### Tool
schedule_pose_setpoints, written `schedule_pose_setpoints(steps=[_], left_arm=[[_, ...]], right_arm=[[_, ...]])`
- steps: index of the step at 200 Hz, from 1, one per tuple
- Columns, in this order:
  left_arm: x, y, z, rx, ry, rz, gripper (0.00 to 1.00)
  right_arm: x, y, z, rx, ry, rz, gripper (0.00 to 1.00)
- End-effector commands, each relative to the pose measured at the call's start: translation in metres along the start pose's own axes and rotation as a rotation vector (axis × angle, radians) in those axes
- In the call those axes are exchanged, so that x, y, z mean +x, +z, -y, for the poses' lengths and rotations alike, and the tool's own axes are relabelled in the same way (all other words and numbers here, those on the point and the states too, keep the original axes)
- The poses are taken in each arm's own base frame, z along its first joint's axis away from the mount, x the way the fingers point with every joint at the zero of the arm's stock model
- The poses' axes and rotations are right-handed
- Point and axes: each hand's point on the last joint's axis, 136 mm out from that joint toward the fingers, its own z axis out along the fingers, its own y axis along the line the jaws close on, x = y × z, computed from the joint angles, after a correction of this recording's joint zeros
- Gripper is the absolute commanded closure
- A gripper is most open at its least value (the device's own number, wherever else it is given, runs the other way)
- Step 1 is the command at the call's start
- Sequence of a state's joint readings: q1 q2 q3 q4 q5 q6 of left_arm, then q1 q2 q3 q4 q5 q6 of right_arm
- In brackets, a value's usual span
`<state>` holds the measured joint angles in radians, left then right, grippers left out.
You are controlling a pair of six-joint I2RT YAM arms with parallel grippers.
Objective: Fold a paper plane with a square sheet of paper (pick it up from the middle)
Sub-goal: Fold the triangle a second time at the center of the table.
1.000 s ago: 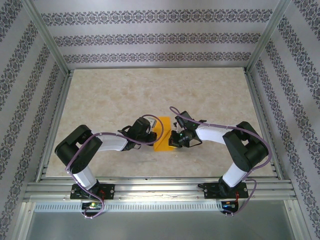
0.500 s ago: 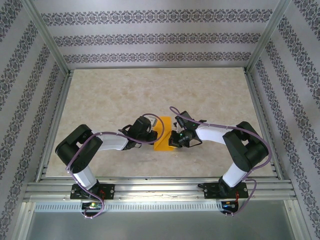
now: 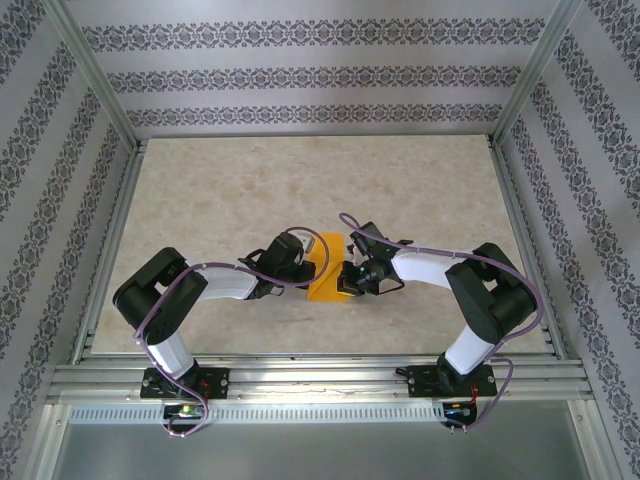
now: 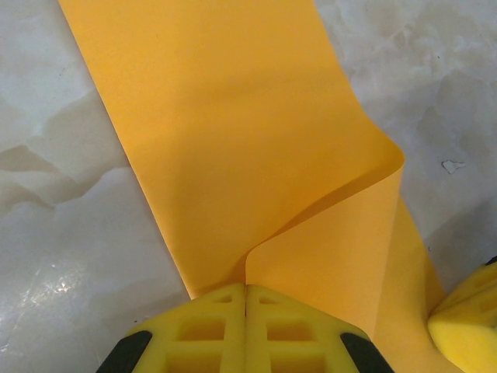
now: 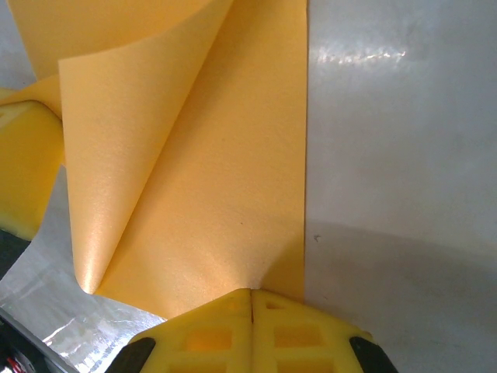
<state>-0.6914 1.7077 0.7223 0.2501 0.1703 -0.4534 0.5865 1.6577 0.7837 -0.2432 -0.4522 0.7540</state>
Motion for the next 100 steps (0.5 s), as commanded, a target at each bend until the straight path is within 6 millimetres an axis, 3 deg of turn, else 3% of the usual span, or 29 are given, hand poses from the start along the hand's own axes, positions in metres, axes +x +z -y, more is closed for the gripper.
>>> schedule_pose_setpoints(steps=[1, 40, 100], left_arm=[[0.003, 0.0, -0.01, -0.033, -0.031, -0.003, 0.98], [0.006, 0.001, -0.008, -0.007, -0.06, 0.006, 0.98], [-0.009, -0.007, -0.005, -0.011, -0.026, 0.058, 0.98]], right_arm=[[0.006, 0.0, 0.018, 0.072, 0.013, -0.014, 1.0], [0.004, 0.0, 0.019, 0.073, 0.02, -0.009, 1.0], [0.005, 0.001, 0.019, 0.072, 0.02, -0.016, 0.99]])
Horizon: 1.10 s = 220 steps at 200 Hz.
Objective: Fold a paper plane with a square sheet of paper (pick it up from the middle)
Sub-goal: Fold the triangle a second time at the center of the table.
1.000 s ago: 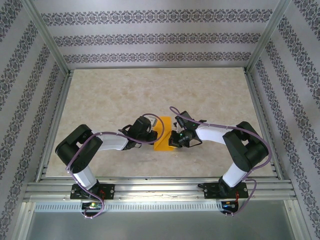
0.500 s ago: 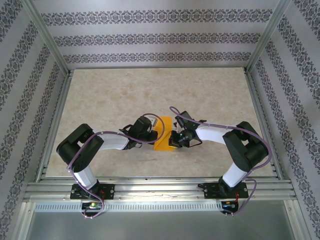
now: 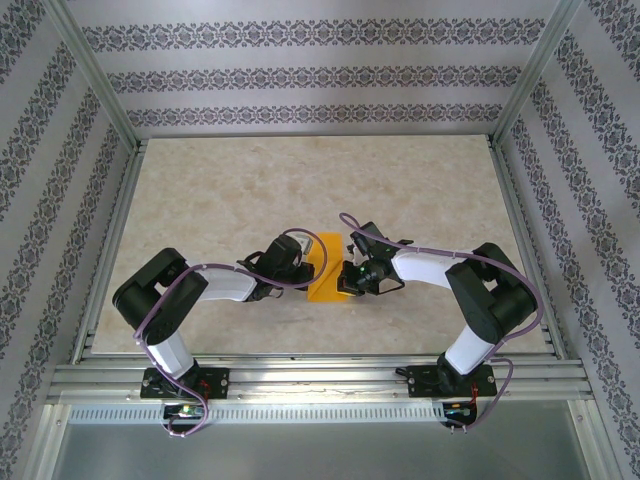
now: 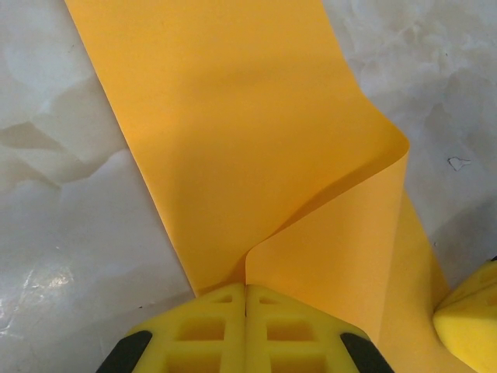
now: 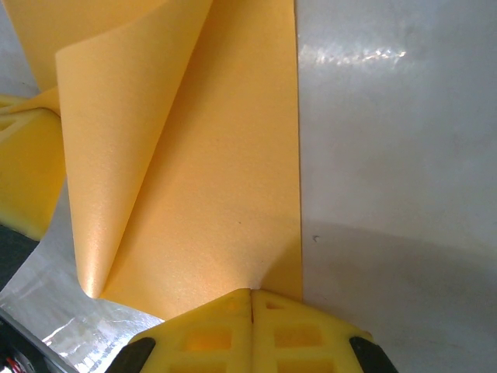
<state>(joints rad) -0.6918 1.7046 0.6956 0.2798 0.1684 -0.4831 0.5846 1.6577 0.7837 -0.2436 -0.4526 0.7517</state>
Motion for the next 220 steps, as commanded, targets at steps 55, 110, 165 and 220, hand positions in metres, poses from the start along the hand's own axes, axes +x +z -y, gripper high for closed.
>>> schedule_pose_setpoints(steps=[55, 110, 165, 220], left_arm=[[-0.011, -0.003, -0.005, -0.017, 0.003, 0.049, 0.98], [-0.004, 0.005, -0.005, -0.013, 0.001, 0.006, 0.98], [0.004, 0.008, -0.009, -0.02, -0.012, -0.015, 0.98], [0.003, 0.004, -0.01, -0.026, -0.022, -0.002, 0.99]], right_arm=[[0.005, 0.0, 0.019, 0.071, 0.024, -0.011, 0.99], [0.005, 0.0, 0.018, 0.069, 0.021, -0.017, 0.99], [0.004, -0.002, 0.016, 0.066, 0.019, -0.008, 0.97], [-0.018, -0.025, -0.012, -0.074, 0.035, 0.094, 0.96]])
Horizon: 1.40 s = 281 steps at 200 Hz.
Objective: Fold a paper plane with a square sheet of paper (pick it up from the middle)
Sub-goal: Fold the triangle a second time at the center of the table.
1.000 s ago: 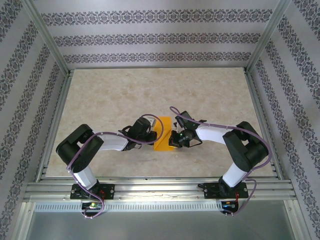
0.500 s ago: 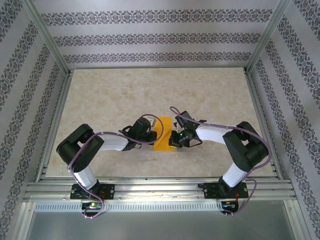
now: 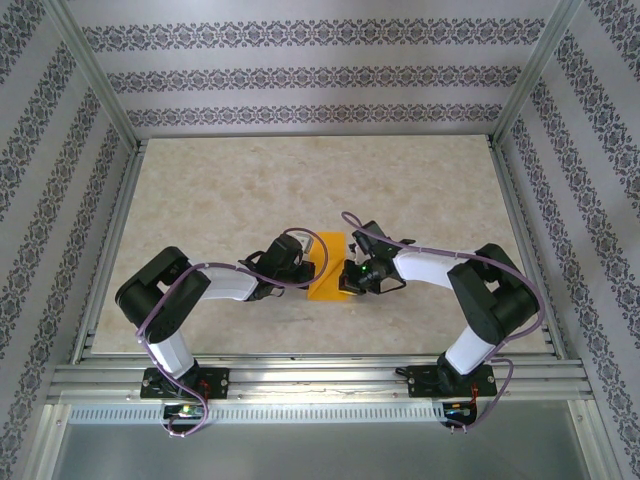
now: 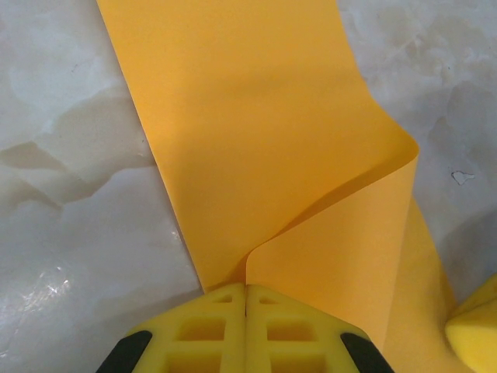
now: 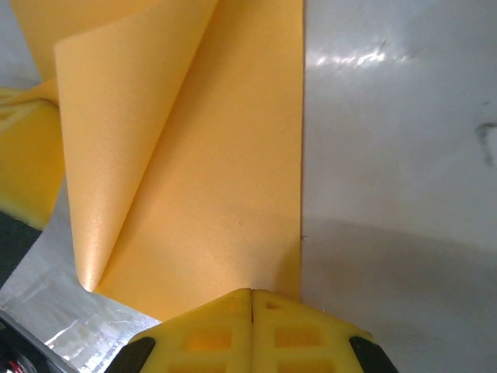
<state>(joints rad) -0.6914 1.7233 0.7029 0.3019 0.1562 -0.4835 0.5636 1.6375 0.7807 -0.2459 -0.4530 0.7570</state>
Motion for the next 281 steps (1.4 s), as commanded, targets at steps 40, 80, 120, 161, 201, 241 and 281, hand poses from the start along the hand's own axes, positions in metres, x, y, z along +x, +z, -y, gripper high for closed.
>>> schedule_pose_setpoints(steps=[40, 80, 120, 161, 201, 241, 281], left_arm=[[0.009, 0.0, -0.009, -0.017, -0.029, -0.023, 0.99], [0.01, 0.001, -0.009, -0.015, -0.025, -0.028, 0.99], [0.009, 0.001, -0.009, -0.015, -0.031, -0.024, 0.99], [0.012, 0.002, -0.009, -0.017, -0.022, -0.038, 0.99], [0.009, 0.001, -0.009, -0.019, -0.023, -0.032, 0.99], [0.01, 0.001, -0.009, -0.022, -0.021, -0.036, 0.99], [0.011, 0.002, -0.009, -0.023, -0.017, -0.045, 0.99]], right_arm=[[-0.03, -0.026, -0.044, -0.261, 0.081, 0.138, 1.0], [-0.042, -0.006, -0.067, -0.393, 0.156, 0.116, 1.0], [-0.041, 0.006, -0.065, -0.356, 0.157, 0.1, 1.0], [-0.036, 0.014, -0.059, -0.336, 0.157, 0.071, 1.0], [-0.035, 0.021, -0.043, -0.299, 0.181, 0.07, 1.0], [-0.026, 0.03, -0.022, -0.255, 0.222, 0.057, 1.0], [-0.023, 0.03, -0.008, -0.215, 0.257, 0.077, 1.0]])
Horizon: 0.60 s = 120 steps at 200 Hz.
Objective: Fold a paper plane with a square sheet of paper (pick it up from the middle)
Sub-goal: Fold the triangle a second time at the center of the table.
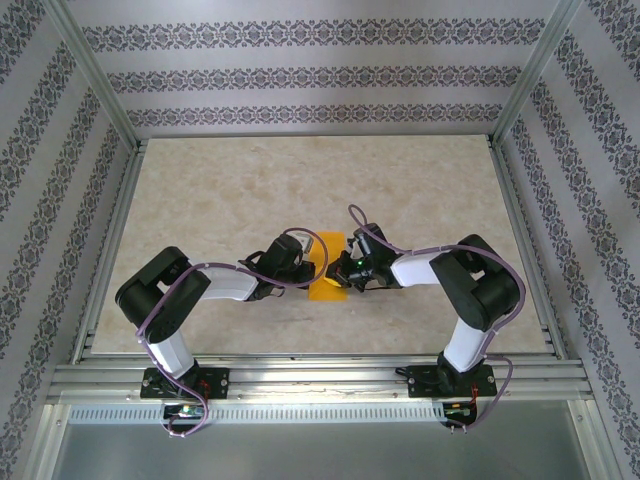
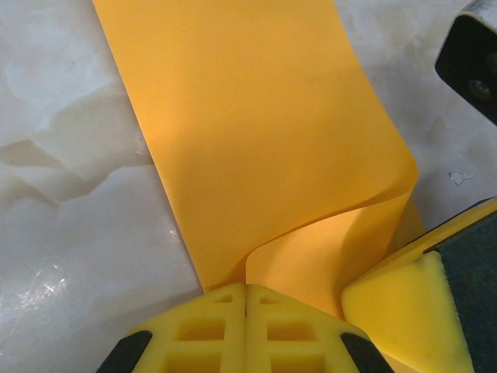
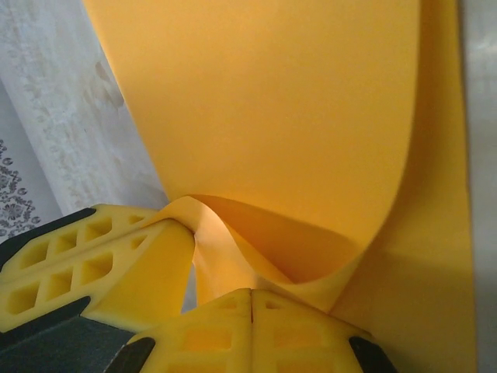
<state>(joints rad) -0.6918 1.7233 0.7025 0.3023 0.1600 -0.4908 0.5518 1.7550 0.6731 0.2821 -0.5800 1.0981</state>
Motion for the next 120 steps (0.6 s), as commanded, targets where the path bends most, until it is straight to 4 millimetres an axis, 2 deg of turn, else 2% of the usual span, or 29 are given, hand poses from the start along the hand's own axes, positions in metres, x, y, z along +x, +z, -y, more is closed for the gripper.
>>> schedule_pose_setpoints(steps=[1, 34, 52, 71, 96, 120], left_arm=[[0.01, 0.002, -0.009, -0.026, -0.01, -0.044, 0.99], [0.01, 0.002, -0.01, -0.027, -0.009, -0.045, 0.99], [0.01, 0.001, -0.01, -0.029, -0.01, -0.044, 0.99], [0.009, 0.002, -0.01, -0.029, -0.016, -0.04, 0.99], [0.008, 0.002, -0.008, -0.023, -0.011, -0.043, 0.99], [0.009, 0.002, -0.009, -0.027, -0.01, -0.043, 0.99]], right_arm=[[0.0, -0.002, 0.025, 0.069, 0.054, 0.027, 1.0], [-0.006, -0.016, -0.017, -0.024, -0.009, 0.042, 1.0], [-0.014, -0.026, -0.029, -0.028, -0.035, 0.073, 1.0], [-0.022, -0.027, -0.03, -0.047, -0.022, 0.067, 1.0], [-0.022, -0.017, -0.023, -0.037, -0.006, 0.038, 1.0], [-0.025, -0.011, -0.001, 0.031, 0.026, 0.053, 1.0]])
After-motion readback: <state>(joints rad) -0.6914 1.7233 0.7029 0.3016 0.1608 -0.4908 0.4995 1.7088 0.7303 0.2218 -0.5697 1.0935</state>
